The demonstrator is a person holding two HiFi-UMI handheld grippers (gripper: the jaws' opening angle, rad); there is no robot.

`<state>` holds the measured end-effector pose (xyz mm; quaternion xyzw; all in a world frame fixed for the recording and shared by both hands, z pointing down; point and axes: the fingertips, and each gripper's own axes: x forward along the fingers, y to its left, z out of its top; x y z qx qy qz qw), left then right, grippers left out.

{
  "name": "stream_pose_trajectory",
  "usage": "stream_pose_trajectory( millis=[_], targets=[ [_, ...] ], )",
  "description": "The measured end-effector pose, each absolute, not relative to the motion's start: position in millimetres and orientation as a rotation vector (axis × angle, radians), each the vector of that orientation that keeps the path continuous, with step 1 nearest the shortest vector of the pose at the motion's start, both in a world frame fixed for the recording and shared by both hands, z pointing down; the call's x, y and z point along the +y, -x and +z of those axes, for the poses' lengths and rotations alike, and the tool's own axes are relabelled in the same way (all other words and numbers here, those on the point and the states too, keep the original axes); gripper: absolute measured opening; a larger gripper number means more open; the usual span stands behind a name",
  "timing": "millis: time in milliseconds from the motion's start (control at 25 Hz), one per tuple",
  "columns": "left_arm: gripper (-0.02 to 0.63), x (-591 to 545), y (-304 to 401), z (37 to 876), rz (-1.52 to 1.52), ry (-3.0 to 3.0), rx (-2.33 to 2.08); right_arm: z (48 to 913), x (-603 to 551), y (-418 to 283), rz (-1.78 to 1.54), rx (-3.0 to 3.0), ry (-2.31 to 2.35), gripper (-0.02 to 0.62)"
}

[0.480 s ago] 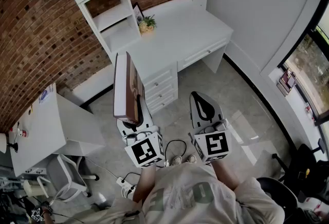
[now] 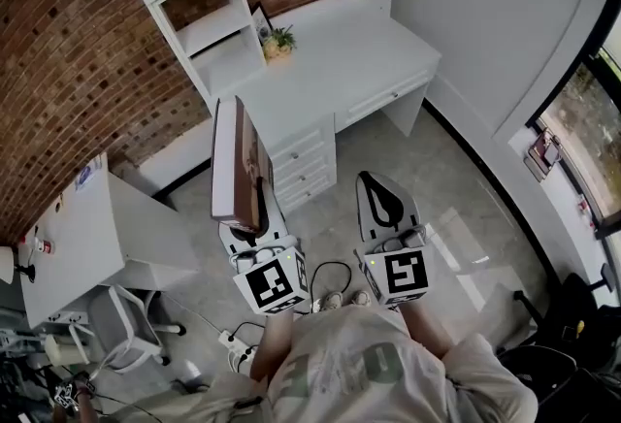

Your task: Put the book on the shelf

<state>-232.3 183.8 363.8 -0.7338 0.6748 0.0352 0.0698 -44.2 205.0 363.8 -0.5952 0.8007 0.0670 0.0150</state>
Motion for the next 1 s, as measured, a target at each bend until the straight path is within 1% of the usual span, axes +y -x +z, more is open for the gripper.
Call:
stream_pose_trajectory(
  millis=[360, 600, 760, 1000],
  targets=[
    [0.155, 186.7, 213.8, 366.4, 0.108, 2.181, 2.053, 367.7, 211.5, 6.7, 0.181, 2.449, 1.842, 0.017],
    [0.155, 191.4, 193.2, 373.9, 0.109, 2.157, 2.050, 391.2, 218.1, -28.4, 0.143, 2.440, 1.881, 0.017],
    [0.155, 183.0, 184.7, 379.1, 0.107, 2.160, 2.062, 403.7, 214.9, -44.6, 0.087, 2.433, 1.891, 0.017],
    [0.155, 136.1, 169.0, 378.6, 0.163, 2.162, 2.040, 397.1, 174.9, -60.3, 0.173, 2.415, 1.903, 0.017]
  ],
)
